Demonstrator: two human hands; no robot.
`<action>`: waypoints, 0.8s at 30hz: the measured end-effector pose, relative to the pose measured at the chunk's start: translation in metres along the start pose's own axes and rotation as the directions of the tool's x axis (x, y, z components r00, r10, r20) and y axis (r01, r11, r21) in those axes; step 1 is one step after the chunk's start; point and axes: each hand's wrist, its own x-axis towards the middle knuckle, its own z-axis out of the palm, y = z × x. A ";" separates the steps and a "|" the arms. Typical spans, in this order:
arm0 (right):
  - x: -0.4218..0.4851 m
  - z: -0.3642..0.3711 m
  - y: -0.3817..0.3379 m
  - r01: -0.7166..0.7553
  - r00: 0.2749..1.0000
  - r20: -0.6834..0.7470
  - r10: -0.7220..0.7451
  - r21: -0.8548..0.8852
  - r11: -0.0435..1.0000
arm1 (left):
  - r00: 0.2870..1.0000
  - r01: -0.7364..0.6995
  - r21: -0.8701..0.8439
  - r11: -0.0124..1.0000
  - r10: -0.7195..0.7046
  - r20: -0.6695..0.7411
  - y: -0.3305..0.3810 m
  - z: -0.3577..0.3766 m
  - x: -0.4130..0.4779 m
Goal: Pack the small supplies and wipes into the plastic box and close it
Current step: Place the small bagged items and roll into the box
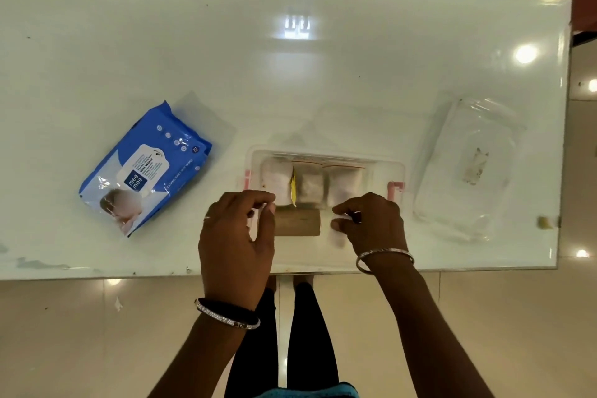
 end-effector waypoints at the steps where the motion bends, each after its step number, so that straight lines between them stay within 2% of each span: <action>1: 0.004 0.005 -0.001 0.014 1.000 0.004 -0.014 -0.023 1.000 | 1.000 0.010 0.045 0.999 -0.009 -0.015 -0.004 -0.002 0.000; 5: 0.010 0.020 -0.003 0.036 0.997 -0.062 -0.038 -0.032 0.999 | 0.999 0.036 0.199 0.979 -0.040 0.012 -0.019 -0.005 0.001; 9: 0.009 0.029 -0.005 0.021 0.989 -0.142 -0.030 -0.061 0.998 | 0.994 0.042 0.119 0.992 -0.054 0.098 -0.025 -0.005 -0.002; 12: 0.010 0.034 -0.005 0.001 0.980 -0.199 -0.014 -0.064 0.998 | 0.994 0.025 0.086 0.996 -0.033 0.099 -0.028 -0.005 -0.003; 16: 0.011 0.038 -0.002 -0.055 0.985 -0.165 0.047 -0.045 0.997 | 0.994 0.022 0.058 0.998 -0.028 0.103 -0.033 -0.005 -0.002; 20: 0.002 0.036 -0.001 -0.044 0.984 -0.173 0.030 -0.075 0.996 | 0.993 0.000 -0.007 1.000 0.000 0.120 -0.039 -0.007 0.000; 22: -0.006 0.033 -0.006 -0.023 0.964 -0.266 -0.011 -0.121 0.992 | 0.992 -0.027 -0.068 0.997 0.035 0.123 -0.042 -0.011 -0.001; 24: -0.016 0.029 -0.014 0.061 0.910 -0.402 -0.096 -0.099 0.993 | 0.994 -0.013 -0.113 0.993 0.026 0.107 -0.044 -0.016 -0.002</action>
